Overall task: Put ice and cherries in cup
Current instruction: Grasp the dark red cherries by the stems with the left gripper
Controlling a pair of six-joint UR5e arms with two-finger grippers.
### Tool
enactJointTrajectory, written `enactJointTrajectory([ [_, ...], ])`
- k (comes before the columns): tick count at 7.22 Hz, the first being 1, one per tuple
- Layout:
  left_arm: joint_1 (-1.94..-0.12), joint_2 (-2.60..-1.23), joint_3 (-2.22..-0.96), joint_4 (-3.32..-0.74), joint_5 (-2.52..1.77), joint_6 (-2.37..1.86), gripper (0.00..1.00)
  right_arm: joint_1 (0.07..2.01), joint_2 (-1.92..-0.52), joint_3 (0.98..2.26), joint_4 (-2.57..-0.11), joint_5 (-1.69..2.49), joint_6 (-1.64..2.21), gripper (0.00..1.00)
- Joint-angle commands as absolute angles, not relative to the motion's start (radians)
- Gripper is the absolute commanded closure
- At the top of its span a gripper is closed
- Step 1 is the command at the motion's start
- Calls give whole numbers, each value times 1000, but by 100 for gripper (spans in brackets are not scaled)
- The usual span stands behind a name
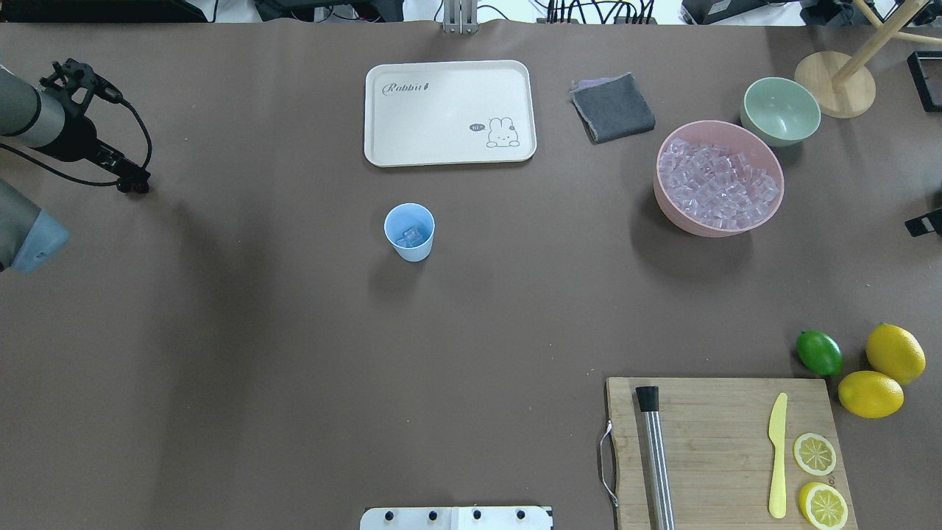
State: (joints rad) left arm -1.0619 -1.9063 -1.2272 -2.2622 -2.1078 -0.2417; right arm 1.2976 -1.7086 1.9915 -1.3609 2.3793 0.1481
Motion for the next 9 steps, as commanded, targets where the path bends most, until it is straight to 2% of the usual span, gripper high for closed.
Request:
enactJointTrajectory([
  [1,-1048,-1901,-1216,-2263,-2108,-253,3,1301,-1721,1993,-1348,2381,141,3],
  [3,-1043,-1905,-1200,-2261,-2108,-253,3,1301,-1723,1993,-1348,2375,140,3],
  [4,-1039,-1908,-1200,-2261,-2108,-264,17,1301,-1723,1993,-1348,2372,140,3],
  [5,-1035,-1908,-1203,-2263,-2108,-294,45,1299,-1723,1993,-1348,2370,138,3],
  [6,-1035,-1910,-1201,-2263,-2108,-293,69,1299,-1723,1993,-1348,2370,137,3],
  [7,-1035,-1908,-1201,-2263,-2108,-295,99,1299,-1723,1991,-1348,2370,137,3],
  [9,-1048,-1908,-1257,-2263,-2108,-302,100,1299,-1723,1990,-1348,2370,138,3],
])
